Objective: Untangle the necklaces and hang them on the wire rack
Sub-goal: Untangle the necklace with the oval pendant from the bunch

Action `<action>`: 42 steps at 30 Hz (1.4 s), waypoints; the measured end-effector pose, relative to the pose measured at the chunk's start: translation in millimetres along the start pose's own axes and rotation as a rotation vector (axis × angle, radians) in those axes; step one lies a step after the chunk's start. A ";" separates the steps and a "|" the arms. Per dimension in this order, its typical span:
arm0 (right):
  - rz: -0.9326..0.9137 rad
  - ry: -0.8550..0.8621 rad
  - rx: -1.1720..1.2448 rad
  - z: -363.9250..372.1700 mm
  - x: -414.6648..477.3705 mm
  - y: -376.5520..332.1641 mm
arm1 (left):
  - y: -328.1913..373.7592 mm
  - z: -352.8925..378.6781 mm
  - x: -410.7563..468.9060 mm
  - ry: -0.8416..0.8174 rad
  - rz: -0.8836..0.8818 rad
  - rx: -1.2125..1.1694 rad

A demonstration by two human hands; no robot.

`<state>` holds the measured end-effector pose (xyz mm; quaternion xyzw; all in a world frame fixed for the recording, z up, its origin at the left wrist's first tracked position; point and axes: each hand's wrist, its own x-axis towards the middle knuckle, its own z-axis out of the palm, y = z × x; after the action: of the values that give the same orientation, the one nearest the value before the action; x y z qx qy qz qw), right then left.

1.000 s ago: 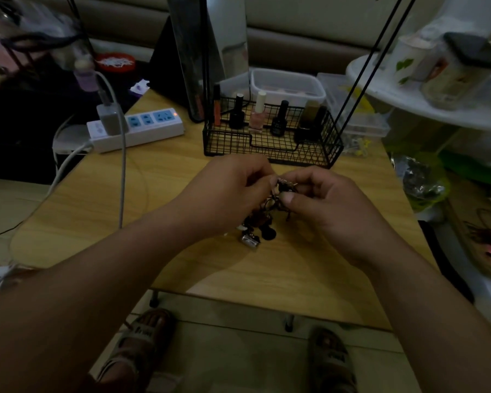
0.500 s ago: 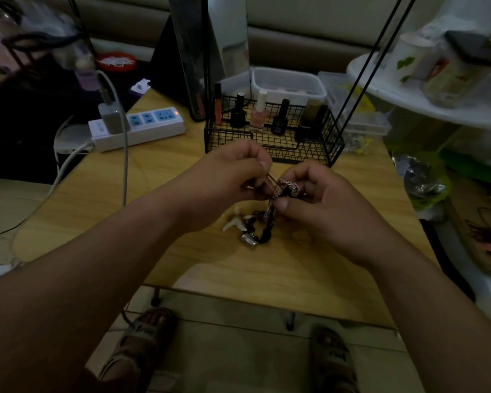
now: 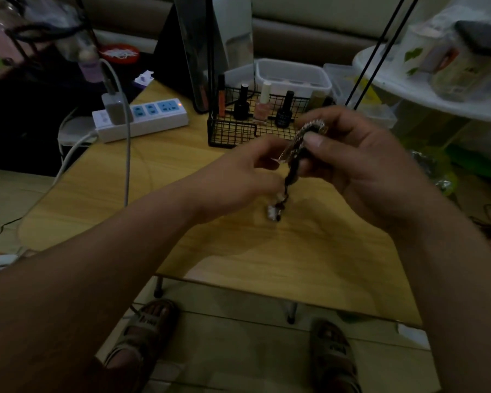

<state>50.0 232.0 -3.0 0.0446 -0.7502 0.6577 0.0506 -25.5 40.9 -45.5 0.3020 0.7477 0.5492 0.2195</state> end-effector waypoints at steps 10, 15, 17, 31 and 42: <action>0.010 0.097 0.169 -7.8 6.0 -1.1 | 3.0 -1.6 -4.4 -0.062 -0.078 0.020; 0.213 0.150 0.443 -1.7 4.3 9.0 | 4.6 -6.8 -3.7 0.009 -0.135 0.002; 0.310 0.121 0.451 2.6 3.7 14.7 | 6.0 -8.0 -3.0 0.034 -0.115 -0.031; 0.169 0.111 -0.003 15.3 1.5 26.7 | 43.2 -15.0 3.4 0.075 0.088 0.040; 0.236 -0.124 0.012 7.5 -9.1 31.6 | 44.1 -35.6 5.3 0.315 0.089 -0.003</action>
<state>54.7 228.7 -36.3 -0.0029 -0.7481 0.6594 -0.0740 -43.6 29.5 7.3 0.2445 0.7580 0.6000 0.0756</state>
